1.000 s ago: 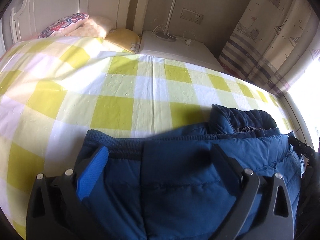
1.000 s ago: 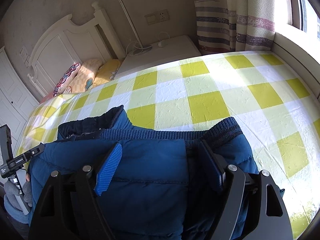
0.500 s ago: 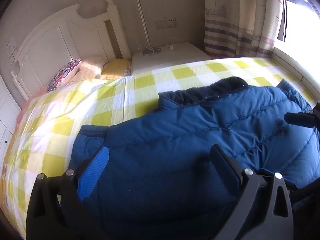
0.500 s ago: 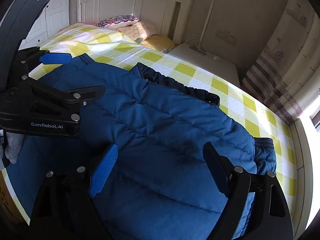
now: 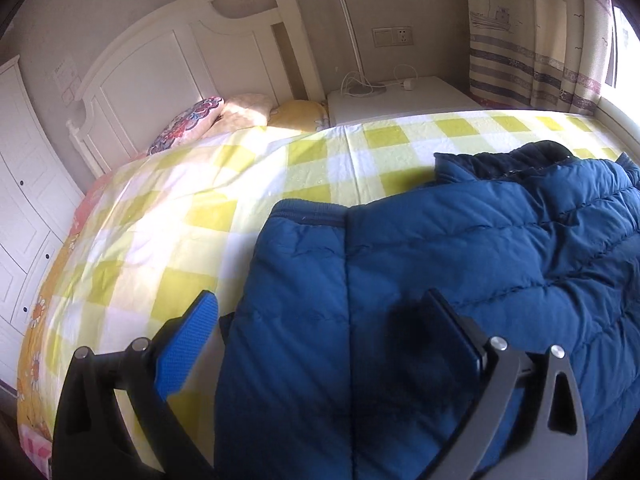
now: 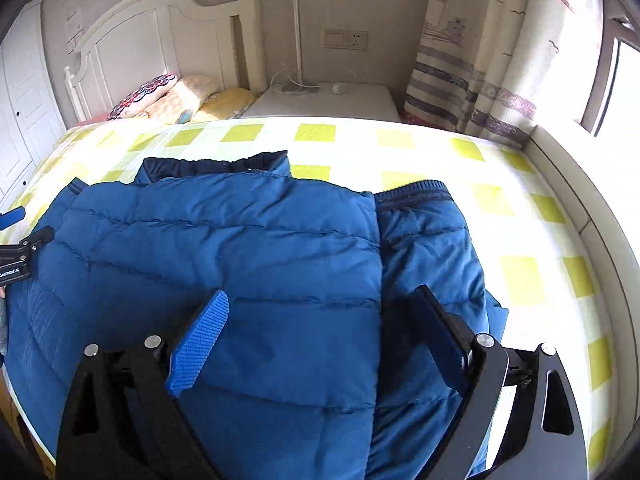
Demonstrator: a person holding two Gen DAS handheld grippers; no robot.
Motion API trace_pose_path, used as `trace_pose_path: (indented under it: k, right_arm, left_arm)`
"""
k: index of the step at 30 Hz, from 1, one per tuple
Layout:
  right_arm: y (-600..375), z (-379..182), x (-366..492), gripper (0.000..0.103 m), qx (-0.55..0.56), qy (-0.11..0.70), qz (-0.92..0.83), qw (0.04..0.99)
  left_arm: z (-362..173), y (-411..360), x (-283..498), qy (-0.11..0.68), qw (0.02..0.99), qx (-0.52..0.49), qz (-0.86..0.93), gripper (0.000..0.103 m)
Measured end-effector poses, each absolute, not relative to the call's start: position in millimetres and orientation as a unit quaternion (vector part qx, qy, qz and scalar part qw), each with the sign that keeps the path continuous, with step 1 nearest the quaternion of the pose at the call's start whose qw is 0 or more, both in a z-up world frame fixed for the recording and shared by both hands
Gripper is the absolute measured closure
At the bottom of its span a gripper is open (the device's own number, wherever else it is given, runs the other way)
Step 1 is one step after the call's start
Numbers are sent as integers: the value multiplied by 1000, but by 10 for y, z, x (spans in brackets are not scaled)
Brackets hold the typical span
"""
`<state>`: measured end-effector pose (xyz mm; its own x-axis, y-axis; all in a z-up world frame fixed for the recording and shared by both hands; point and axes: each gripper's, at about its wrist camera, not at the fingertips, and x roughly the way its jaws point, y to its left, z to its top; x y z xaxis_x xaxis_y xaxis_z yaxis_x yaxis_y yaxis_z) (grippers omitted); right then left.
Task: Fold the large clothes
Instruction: 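Smooth the folded jacket into a flat rectangle with both tools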
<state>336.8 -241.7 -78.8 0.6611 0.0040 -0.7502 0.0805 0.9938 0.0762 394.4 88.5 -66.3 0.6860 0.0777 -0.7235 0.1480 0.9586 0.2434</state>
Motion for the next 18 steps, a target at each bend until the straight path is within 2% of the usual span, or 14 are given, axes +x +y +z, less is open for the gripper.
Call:
trace_pose_path:
  k: [2, 4, 18]
  right_arm:
    - [-2570, -868, 3374, 15, 97, 409, -9, 907]
    - [-2553, -902, 3404, 14, 95, 412, -9, 906]
    - [-2616, -953, 3428, 13, 125, 411, 15, 903]
  left_arm:
    - [-791, 1060, 4019, 422, 901, 94, -40, 2]
    - [-805, 1128, 4037, 425, 901, 71, -48, 2]
    - [-832, 1128, 4044, 427, 901, 62, -50, 2]
